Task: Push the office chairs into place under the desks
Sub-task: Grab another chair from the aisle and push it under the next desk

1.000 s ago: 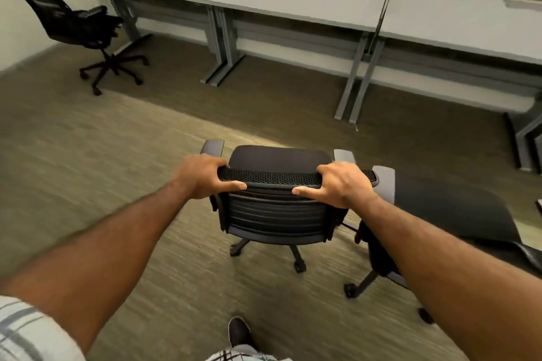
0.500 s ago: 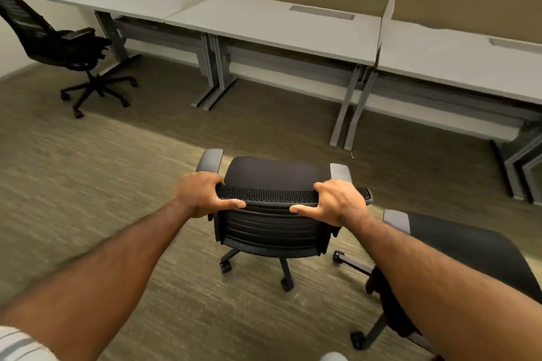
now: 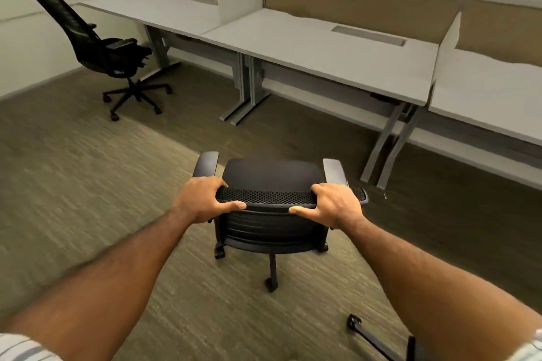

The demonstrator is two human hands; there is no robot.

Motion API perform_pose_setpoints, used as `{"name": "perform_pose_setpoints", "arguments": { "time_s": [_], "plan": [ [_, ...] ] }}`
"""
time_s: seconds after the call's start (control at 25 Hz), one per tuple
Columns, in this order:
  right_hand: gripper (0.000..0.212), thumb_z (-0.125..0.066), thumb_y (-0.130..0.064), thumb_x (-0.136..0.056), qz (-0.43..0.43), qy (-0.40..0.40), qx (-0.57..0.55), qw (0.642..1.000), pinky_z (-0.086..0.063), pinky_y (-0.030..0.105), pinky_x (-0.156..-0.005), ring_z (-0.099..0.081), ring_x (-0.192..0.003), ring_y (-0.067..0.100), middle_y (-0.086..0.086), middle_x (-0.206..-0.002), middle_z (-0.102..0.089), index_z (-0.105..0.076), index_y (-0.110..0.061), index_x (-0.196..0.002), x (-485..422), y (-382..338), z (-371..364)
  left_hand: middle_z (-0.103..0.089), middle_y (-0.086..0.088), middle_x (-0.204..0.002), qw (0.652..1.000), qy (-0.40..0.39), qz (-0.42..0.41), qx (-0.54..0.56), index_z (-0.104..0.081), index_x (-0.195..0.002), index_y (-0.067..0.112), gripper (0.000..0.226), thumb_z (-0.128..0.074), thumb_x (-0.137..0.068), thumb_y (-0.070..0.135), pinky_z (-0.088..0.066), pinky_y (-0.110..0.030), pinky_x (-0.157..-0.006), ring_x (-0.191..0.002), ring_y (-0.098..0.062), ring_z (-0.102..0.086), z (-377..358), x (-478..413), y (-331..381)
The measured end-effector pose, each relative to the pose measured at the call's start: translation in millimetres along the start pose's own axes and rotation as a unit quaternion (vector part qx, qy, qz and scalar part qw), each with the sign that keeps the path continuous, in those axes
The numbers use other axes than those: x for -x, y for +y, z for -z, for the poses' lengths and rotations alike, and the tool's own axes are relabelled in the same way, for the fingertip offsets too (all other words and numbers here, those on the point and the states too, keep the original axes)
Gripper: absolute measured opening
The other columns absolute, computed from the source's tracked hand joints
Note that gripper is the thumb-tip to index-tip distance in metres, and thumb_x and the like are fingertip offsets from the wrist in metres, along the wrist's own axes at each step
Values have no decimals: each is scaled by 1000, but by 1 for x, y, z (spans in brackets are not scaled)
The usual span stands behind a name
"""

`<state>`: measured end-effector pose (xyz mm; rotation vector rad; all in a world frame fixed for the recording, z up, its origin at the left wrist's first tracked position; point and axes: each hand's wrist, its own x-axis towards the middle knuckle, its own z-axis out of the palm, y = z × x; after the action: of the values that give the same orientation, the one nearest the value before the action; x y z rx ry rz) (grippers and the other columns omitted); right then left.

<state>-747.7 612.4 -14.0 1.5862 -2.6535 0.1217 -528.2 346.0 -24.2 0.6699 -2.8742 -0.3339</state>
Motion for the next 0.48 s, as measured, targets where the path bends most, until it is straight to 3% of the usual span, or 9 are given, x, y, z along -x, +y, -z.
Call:
{"name": "perform_pose_setpoints", "arguments": {
  "time_s": [0.08, 0.2, 0.36, 0.48],
  "plan": [
    [92, -15, -107, -67, 13, 2, 5, 1000, -38, 38, -64, -64, -79, 24, -3, -78, -62, -53, -23, -77, -39, 17, -2, -50, 19, -68, 1000, 10, 7, -4, -50, -77, 40, 71, -34, -62, 107, -35, -30, -58, -65, -11, -52, -1, -29, -4],
    [90, -12, -109, -64, 30, 10, 9, 999, -34, 37, -61, -63, -74, 23, -8, -69, -52, -48, -26, -71, -100, 36, -2, -64, 13, -78, 999, 37, 4, -26, -64, -86, 35, 84, -29, -64, 107, -38, -30, -61, -72, -14, -59, 2, -79, -23],
    [84, -20, -107, -69, 25, 40, 11, 999, -30, 35, -56, -48, -59, 17, -14, -60, -44, -45, -27, -64, -192, 41, -7, -70, 11, -78, 997, 74, -2, -31, -73, -91, 34, 92, -28, -61, 108, -43, -30, -61, -74, -17, -66, 8, -161, -75],
    [85, -21, -107, -71, 8, 28, 13, 999, -35, 35, -58, -54, -64, 16, -11, -68, -54, -52, -27, -71, -258, 29, -14, -71, 11, -81, 997, 68, -6, -25, -73, -93, 34, 92, -30, -60, 108, -45, -31, -64, -77, -18, -66, 13, -220, -123]
  ]
}}
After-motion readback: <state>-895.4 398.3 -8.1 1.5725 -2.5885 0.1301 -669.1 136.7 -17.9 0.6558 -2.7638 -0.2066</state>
